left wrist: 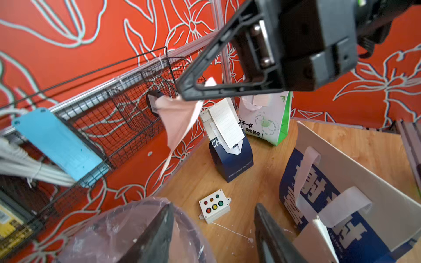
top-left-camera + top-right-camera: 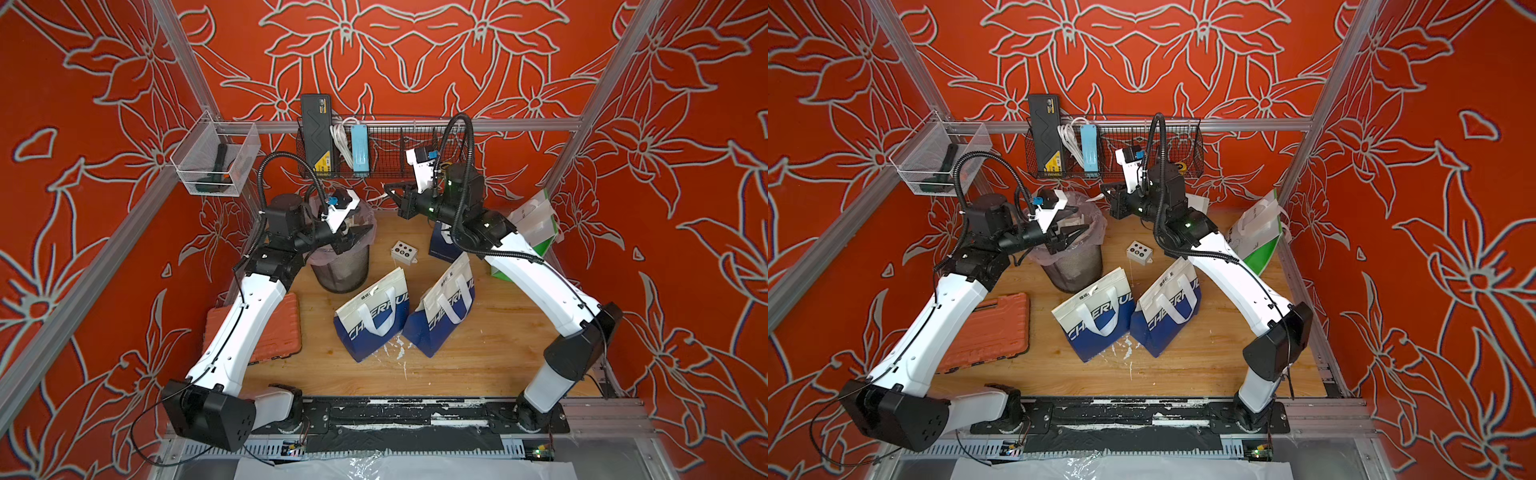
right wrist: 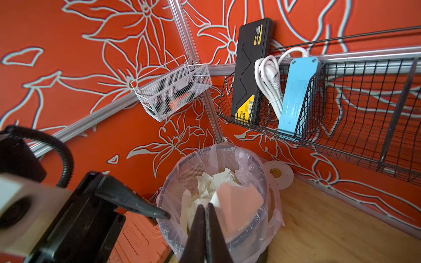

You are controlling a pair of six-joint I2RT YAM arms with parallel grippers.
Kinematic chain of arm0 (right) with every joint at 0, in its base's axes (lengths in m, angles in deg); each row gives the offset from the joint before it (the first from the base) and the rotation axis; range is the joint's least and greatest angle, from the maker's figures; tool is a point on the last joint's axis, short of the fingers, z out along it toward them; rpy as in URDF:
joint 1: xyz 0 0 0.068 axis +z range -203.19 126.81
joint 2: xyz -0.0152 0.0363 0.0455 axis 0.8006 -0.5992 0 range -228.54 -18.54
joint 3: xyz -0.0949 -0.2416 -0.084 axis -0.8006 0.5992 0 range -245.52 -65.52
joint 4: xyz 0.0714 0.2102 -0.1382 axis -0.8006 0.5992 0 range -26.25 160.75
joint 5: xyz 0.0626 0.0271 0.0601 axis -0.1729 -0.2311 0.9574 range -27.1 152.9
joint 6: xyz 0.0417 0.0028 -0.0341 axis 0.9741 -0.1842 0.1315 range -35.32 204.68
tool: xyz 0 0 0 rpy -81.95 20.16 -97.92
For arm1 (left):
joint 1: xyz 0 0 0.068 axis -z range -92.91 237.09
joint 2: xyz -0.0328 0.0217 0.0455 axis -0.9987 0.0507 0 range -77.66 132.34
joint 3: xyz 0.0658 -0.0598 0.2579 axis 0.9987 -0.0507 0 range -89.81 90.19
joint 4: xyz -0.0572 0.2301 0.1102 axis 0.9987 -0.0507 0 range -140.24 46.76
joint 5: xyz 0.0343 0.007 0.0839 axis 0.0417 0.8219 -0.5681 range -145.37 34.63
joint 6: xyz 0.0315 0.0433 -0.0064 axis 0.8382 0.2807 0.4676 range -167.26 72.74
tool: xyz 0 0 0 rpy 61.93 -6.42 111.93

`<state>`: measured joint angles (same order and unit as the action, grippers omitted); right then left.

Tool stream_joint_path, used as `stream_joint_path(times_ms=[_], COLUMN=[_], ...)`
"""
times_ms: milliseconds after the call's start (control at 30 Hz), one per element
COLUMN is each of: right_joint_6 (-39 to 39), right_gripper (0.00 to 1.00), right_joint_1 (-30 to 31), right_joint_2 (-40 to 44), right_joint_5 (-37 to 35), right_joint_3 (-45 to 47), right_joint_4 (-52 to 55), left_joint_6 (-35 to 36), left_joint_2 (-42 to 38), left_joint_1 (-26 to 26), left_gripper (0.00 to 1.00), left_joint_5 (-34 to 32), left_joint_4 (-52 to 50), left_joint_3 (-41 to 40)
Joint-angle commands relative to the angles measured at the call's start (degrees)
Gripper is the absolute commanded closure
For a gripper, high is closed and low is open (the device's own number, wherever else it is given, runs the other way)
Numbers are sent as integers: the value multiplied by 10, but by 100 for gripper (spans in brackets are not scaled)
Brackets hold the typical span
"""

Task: Shred takeout receipts and throw away
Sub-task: Shred the takeout receipt.

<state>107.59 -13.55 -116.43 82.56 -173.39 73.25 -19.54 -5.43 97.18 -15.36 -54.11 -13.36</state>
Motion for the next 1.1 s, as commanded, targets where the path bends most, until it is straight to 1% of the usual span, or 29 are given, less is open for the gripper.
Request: stream_joint_path(times_ms=[0,67,167,267,333,367,500,700,867,900,1000,1067], right_joint_6=[45,43,48,53,61,64,81,106,114,113,105,85], right_gripper=[100,100,100,100,100,100,100,100,100,100,100,100], right_joint_1=[11,15,18,20,22,22,24,24,25,24,25,25], right_joint_2=[-10,-11,-14,-16,-18,-18,-18,-17,-16,-16,-11,-9], right_joint_5=[-21,-17,-7,3,7,8,14,27,41,45,50,55], right_joint_3=[-26,-31,-35,-39,-40,-40,-36,-31,-24,-23,-14,-15], right_joint_4=[18,27,33,37,34,32,22,5,-1,-1,-1,8], left_joint_6=[58,66,65,60,62,61,60,65,61,58,56,58], left_joint_2=[-7,-3,-2,0,5,8,14,26,33,31,30,31], left_joint_1=[16,24,31,33,35,35,37,39,39,39,38,38], left_gripper=[43,43,43,43,44,46,59,70,93,100,100,100], left_joint_5=[-64,-98,-132,-142,-134,-130,-110,-113,-118,-115,-107,-111], left_joint_4=[35,49,78,89,76,73,61,50,45,45,41,33], left_joint_3=[-2,0,-1,0,6,8,14,30,46,47,48,53])
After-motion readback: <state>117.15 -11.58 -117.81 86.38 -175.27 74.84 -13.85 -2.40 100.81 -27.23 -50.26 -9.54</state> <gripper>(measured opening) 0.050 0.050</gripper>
